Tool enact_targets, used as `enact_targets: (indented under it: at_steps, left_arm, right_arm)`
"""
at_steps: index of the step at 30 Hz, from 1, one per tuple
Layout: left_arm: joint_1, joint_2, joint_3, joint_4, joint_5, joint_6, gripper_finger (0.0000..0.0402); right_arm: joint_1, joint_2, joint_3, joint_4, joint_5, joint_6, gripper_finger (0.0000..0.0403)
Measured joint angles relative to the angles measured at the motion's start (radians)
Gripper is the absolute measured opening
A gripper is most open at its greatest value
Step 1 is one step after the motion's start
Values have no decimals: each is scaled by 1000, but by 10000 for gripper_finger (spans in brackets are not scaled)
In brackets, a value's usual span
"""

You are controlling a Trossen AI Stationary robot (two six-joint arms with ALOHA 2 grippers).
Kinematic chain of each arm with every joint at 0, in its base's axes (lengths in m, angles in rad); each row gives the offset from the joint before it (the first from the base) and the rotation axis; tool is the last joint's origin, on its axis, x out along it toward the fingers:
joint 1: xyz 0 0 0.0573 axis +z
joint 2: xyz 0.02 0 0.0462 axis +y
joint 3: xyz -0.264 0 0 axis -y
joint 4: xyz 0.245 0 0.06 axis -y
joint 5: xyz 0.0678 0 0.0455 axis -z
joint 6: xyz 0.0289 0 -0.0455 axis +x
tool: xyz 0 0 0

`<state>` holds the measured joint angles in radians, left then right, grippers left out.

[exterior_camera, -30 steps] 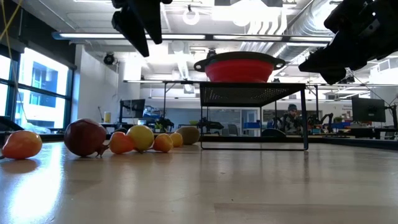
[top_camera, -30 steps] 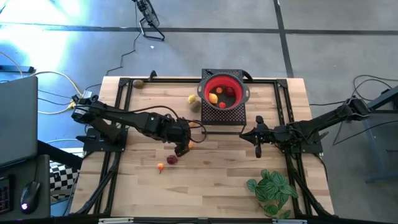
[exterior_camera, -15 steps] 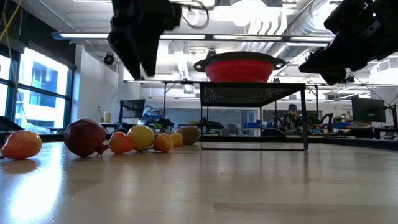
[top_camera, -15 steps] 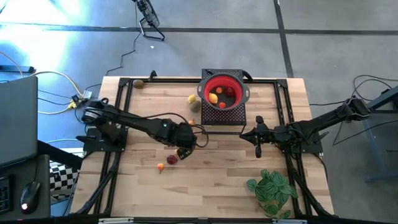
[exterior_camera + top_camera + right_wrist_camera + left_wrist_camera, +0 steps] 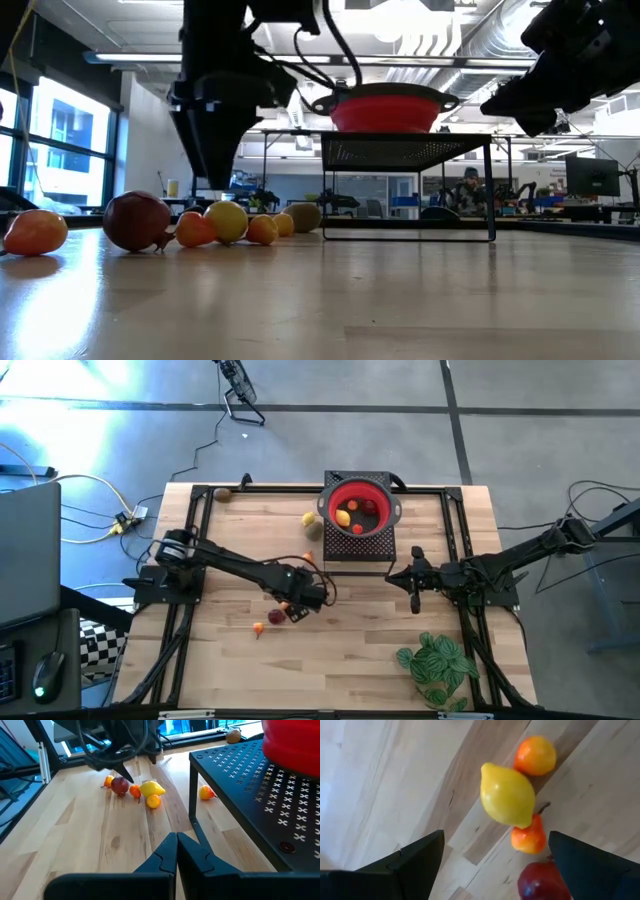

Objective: Pick & Place Fruit
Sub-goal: Put the bottom yellow lemon into the red strainer bowl on the shelf

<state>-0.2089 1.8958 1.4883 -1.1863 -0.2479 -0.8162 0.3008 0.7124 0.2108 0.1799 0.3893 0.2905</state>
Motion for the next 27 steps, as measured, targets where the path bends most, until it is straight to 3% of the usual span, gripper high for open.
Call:
enact_targets:
  at_steps: [27]
  left_arm:
    - [65,66,0,115,87,139,351]
  right_arm:
    - [0,0,0,3,0,0,2]
